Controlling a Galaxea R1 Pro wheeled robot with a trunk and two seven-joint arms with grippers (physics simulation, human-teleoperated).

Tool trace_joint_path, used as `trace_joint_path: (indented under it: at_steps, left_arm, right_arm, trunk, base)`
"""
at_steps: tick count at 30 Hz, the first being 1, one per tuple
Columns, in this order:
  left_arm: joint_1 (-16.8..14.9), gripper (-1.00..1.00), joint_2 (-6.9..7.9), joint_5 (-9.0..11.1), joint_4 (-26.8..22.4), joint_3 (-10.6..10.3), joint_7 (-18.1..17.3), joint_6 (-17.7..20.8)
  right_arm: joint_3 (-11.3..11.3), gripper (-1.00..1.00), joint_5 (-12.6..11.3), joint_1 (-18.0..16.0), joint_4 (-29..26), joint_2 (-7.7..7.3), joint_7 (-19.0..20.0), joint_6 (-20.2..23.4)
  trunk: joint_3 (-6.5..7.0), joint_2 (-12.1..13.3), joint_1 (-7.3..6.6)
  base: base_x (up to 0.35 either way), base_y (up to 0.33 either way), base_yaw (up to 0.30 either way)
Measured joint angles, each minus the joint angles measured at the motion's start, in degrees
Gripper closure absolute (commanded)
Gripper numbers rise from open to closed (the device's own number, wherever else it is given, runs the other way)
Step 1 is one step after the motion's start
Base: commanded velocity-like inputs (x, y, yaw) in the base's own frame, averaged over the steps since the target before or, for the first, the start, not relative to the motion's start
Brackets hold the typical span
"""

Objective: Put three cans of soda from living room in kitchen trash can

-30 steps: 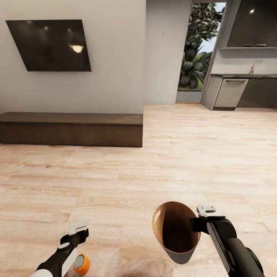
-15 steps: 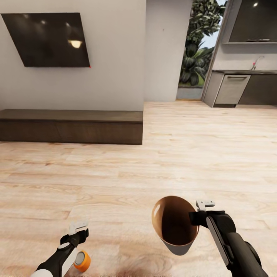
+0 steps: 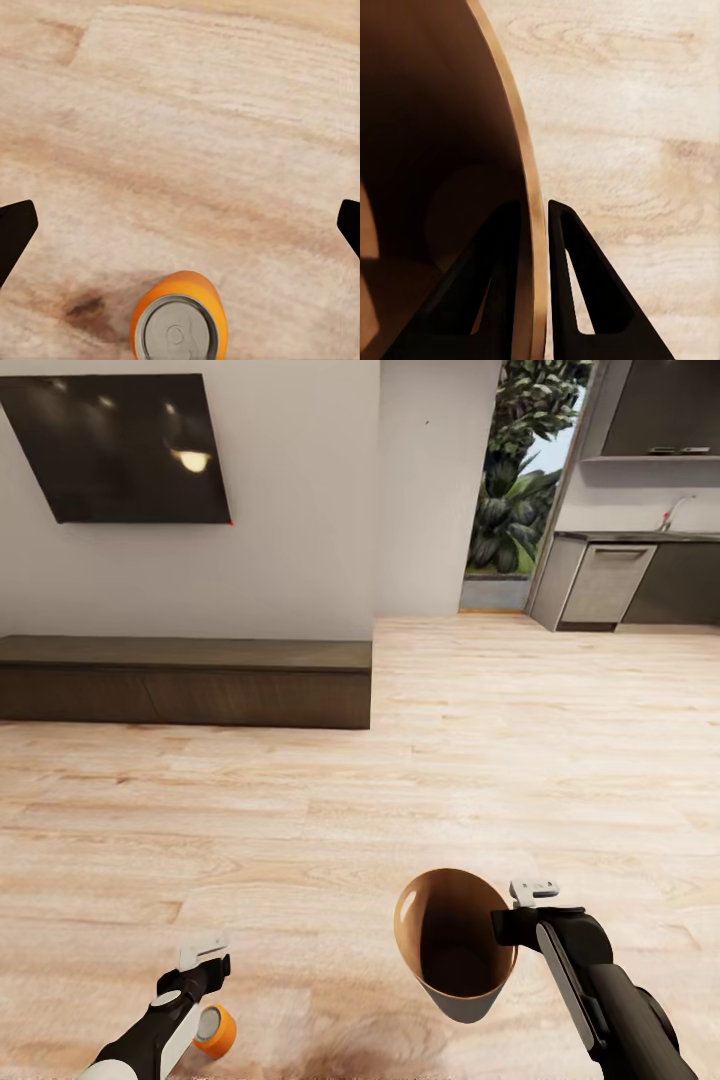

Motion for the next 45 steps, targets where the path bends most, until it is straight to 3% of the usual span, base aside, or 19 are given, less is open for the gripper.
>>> trace_joint_path:
  at_steps: [45]
  left_arm:
    - [0.0,-1.0,0.0,0.0,0.0,-0.1,0.0,0.0]
  right_arm:
    - [0.0,1.0,0.0,0.0,0.0,0.0,0.0,0.0]
  trunk:
    - [-4.13,0.0,0.0]
  base:
    - [0.0,0.0,0.0]
